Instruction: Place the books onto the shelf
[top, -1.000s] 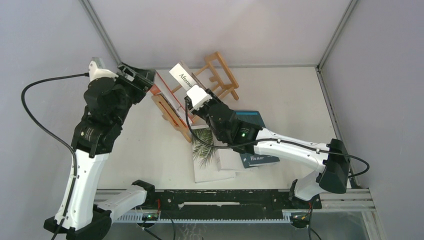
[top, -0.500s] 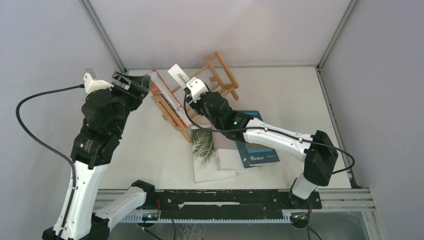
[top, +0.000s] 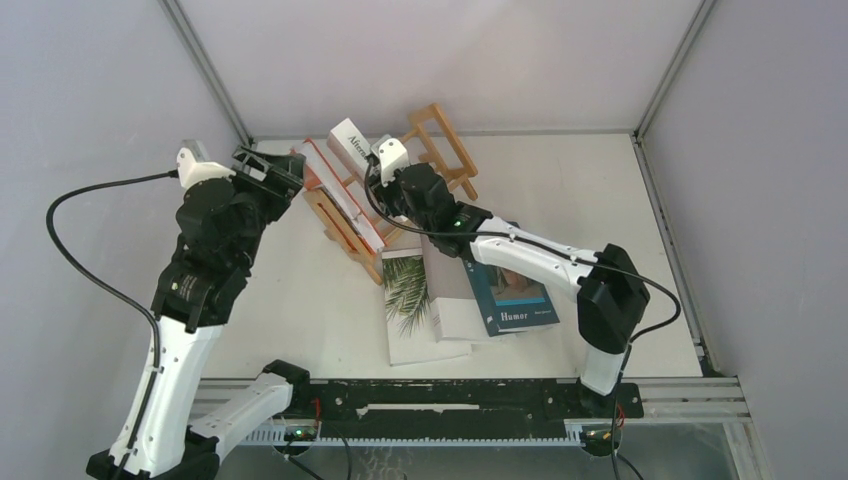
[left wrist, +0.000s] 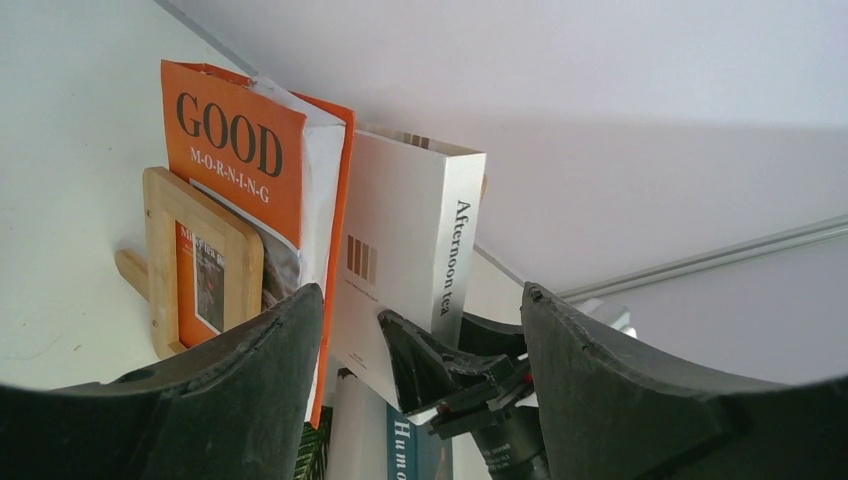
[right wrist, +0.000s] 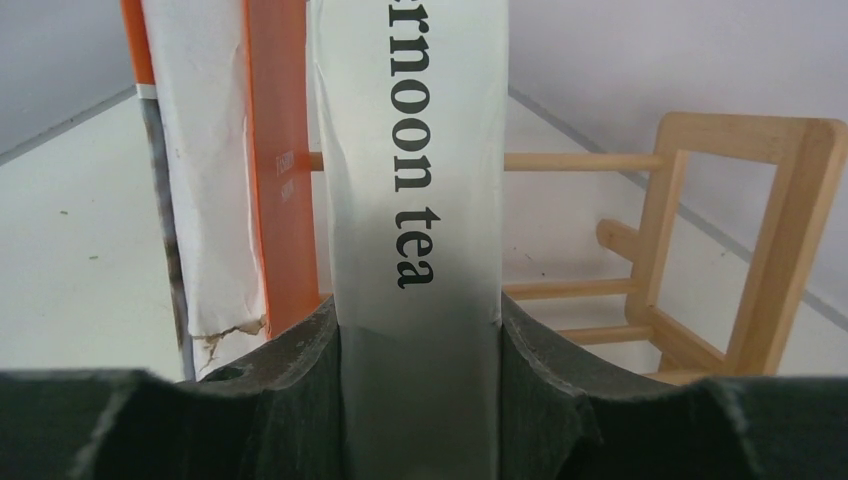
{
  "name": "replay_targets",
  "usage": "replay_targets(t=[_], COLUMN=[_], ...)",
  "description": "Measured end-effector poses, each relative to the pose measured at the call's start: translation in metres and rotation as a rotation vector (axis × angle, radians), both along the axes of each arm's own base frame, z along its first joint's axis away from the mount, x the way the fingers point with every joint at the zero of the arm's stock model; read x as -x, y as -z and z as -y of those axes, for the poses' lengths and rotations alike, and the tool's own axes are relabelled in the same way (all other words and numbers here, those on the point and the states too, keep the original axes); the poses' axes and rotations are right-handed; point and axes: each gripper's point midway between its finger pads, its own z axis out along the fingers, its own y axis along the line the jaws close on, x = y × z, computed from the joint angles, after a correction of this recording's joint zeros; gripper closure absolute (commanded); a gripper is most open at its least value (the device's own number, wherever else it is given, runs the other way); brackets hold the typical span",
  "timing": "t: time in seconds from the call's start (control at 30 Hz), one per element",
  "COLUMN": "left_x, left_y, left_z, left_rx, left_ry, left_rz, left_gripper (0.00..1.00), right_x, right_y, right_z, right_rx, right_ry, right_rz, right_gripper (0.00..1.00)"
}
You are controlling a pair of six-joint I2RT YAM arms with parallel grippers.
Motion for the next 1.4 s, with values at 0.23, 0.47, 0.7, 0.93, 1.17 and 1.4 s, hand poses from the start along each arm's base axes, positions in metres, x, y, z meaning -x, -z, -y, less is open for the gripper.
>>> replay_targets(t=[0.23, 0.47, 0.7, 0.93, 1.17, 1.4], left_x=[-0.003, -0.006, -0.007, -0.007, -0.005, -0.001], left_y=[0.001, 0.012, 0.014, 0.018, 0.021, 0.018], left_z=[0.001, 0.001, -0.001, -0.003, -0.004, -0.006], left_rx=[0.002, -0.006, -0.016, -0.02, -0.021, -0.022], left_ry=[-0.001, -0.004, -0.016, -0.025, -0.026, -0.032], left_rz=[0.007, -0.011, -0.014, -0.016, -0.019, -0.006], left_gripper=[0.24, 0.24, 0.24, 0.24, 0.24, 0.24], right_x=[-0.009, -0.012, -0.013, -0.016, -0.018, -0.017], right_y=[0.023, 0.046, 0.047, 0.038, 0.045, 0.064], right_z=[-0.009, -0.016, -0.019, -0.025, -0.03, -0.032], right_rx=[-0.017, -0.025, -0.054, -0.112, -0.138, -0.137], right_ry=[-0.015, -0.027, -0.03, -0.032, -0.035, -0.035], right_rz=[-0.061, -0.118, -0.134, -0.124, -0.131, -0.154], right_gripper=[0.58, 0.58, 0.58, 0.59, 0.59, 0.59])
